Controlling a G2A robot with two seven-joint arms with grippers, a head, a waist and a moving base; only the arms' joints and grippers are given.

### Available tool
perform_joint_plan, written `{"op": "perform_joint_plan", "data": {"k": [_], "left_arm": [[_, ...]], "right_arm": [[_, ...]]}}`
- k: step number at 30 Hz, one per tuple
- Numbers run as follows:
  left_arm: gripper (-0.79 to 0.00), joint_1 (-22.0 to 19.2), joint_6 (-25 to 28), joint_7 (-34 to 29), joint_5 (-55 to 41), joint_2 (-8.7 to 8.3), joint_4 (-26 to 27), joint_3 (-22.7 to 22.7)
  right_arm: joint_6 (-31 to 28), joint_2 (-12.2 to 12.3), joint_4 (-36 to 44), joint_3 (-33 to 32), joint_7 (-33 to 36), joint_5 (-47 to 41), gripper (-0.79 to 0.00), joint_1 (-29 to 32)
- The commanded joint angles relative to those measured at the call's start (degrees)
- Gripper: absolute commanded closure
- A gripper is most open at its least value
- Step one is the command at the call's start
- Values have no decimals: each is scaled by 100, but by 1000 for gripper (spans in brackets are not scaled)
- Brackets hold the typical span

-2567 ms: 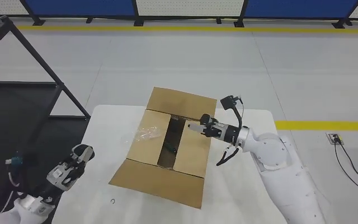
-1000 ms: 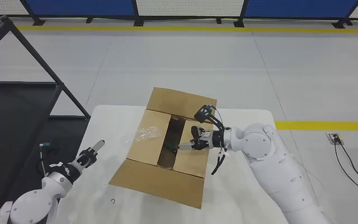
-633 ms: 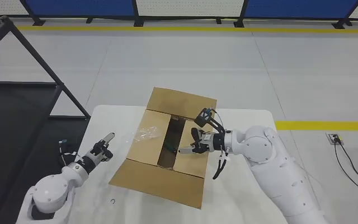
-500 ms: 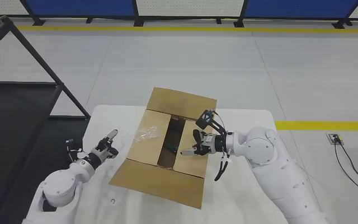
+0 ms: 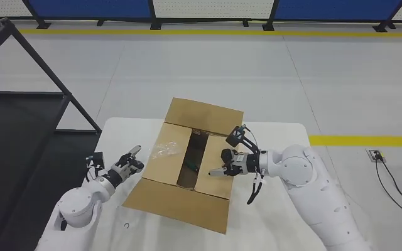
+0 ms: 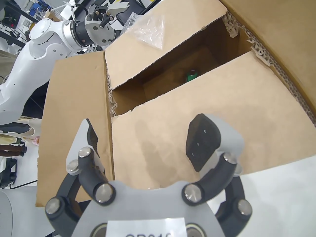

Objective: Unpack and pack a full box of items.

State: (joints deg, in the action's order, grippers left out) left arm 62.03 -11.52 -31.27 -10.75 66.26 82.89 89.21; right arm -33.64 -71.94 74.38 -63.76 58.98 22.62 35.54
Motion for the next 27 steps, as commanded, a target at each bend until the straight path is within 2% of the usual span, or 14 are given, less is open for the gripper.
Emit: {"op": "perform_joint_plan", "data": {"k": [1,2,4,6,13,16,19,21,27], "left_arm": [[-570,26,34,-16,-1,-8,33,14],[-551,44,44,-22,-6,-12,48,27],[-413,78,68,-39,-30,-21,79,59],[-345,113,106,-78,-43,-30,98,76],[-289,153,200,-116,-5,-53,127,74],[-191,151,206,-147,-23,-62,131,76],[-22,135,210,-206,-65,-77,116,125],[0,137,234,-199,-108,-88,140,184],[0,171,198,-174,-272,-120,265,384]], "right_arm": [[-7,1,-47,37,20,-35,-785,-68],[-14,1,-68,61,26,-45,-785,-104],[-23,-2,-103,111,11,-73,-785,-164],[-143,-8,-124,161,-47,-176,-785,-206],[-314,3,-258,252,-186,-274,-785,-317],[-323,13,-307,281,-213,-295,-785,-338],[-337,19,-375,327,-213,-331,-785,-364],[-355,22,-416,359,-231,-346,-785,-380],[-377,36,-537,433,-261,-386,-785,-426]]}}
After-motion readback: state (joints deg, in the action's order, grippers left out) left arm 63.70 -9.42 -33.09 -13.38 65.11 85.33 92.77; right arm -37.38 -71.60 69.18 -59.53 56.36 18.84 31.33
